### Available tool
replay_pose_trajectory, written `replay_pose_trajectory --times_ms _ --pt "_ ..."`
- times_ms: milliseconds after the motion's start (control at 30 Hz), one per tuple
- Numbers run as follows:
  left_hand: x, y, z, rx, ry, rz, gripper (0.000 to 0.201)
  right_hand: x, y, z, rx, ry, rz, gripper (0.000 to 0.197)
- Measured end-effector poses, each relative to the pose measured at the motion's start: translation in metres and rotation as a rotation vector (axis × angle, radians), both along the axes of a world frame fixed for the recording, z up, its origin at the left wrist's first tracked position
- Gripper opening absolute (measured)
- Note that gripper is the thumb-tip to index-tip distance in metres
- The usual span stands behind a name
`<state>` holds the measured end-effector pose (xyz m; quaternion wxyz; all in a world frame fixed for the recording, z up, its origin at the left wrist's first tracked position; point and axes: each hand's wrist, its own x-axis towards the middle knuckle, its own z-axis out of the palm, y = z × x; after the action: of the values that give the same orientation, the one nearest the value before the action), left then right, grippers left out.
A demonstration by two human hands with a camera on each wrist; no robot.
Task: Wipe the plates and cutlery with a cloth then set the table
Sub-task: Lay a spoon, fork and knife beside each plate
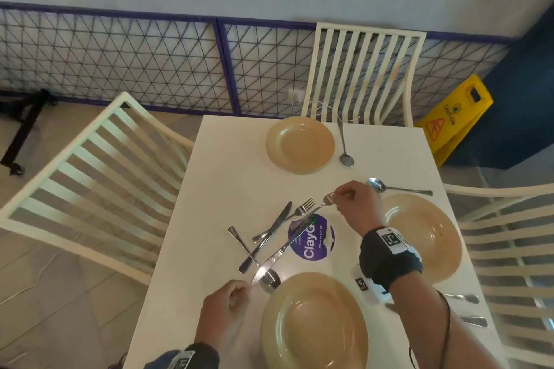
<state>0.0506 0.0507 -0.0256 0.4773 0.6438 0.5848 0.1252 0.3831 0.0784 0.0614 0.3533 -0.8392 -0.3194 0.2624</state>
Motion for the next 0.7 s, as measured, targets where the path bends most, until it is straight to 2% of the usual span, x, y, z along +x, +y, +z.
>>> replay_pose_trajectory --times_ms 133,267,367,467,600,700 --pt "0.045 -0.001 0.036 -0.052 -0.129 -0.018 0.019 -0.010 -0.050 0.023 0.127 0.076 -0.200 0.006" --pt "0.087 -0.008 0.063 -0.234 -0.301 -0.038 0.020 -0.036 -0.101 0.016 0.217 0.434 -0.344 0.005" --pt "0.101 -0.016 0.074 -0.387 -0.436 0.125 0.025 -0.061 -0.136 0.011 0.184 0.664 -0.290 0.011" --pt "0.100 -0.024 0.075 -0.420 -0.476 0.251 0.027 -0.082 -0.161 0.001 0.132 0.825 -0.244 0.015" --pt "0.094 -0.026 0.076 -0.346 -0.428 0.287 0.025 -0.105 -0.173 -0.019 0.029 0.934 -0.133 0.021" --pt "0.091 -0.023 0.081 -0.265 -0.346 0.218 0.015 -0.118 -0.167 -0.027 -0.066 0.967 -0.018 0.032"
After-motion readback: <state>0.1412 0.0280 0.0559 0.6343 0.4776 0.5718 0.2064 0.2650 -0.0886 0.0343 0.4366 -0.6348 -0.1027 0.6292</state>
